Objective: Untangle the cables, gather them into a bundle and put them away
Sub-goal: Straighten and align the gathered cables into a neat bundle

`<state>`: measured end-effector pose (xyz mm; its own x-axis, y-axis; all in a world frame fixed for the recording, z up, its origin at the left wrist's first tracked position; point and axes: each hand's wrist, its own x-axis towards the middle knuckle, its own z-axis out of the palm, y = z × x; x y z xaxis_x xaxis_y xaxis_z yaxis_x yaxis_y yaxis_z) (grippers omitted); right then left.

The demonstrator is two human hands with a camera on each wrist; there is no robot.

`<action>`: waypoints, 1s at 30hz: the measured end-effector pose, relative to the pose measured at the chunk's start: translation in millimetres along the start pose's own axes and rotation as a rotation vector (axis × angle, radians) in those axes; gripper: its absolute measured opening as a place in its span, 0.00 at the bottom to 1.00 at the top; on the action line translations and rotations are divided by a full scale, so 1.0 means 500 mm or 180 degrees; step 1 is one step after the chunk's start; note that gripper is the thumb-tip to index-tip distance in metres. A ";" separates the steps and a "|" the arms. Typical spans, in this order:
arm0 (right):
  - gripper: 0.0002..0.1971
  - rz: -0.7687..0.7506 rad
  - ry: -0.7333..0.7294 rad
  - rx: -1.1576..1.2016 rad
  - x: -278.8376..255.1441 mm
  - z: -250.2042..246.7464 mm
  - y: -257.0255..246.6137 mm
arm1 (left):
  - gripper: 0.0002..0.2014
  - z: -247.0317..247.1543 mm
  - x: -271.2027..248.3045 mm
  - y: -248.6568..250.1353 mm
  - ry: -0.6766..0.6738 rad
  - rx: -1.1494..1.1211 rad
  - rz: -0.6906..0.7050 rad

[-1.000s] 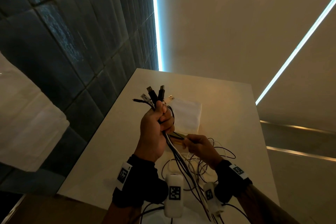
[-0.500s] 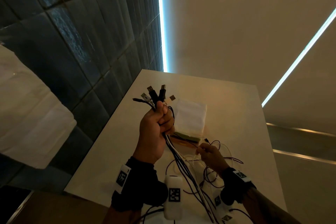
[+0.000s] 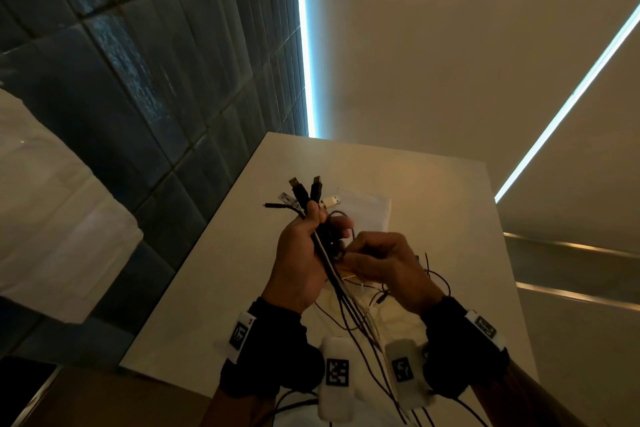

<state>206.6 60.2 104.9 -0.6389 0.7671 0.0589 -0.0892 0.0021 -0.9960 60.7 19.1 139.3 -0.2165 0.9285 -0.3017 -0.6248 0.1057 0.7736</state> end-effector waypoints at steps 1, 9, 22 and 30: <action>0.06 0.0099 -0.0063 0.0031 -0.002 -0.001 0.013 | 0.17 0.001 -0.002 0.004 -0.0086 -0.0166 0.0020; 0.12 0.0521 0.0348 -0.0015 0.001 -0.018 0.124 | 0.16 -0.004 -0.003 0.009 -0.0187 -0.0287 0.0402; 0.20 0.0899 0.0578 -0.1340 0.020 -0.078 0.334 | 0.17 -0.008 -0.016 0.034 -0.0114 -0.0250 0.0519; 0.11 0.0821 0.1197 -0.1378 0.048 -0.073 0.254 | 0.16 -0.020 -0.007 0.032 0.0174 -0.0014 0.0405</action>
<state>207.9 102.5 -22.5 -0.2790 0.9506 -0.1362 0.3999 -0.0140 -0.9165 43.9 14.0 147.3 -0.3347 0.9135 -0.2313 -0.5929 -0.0134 0.8052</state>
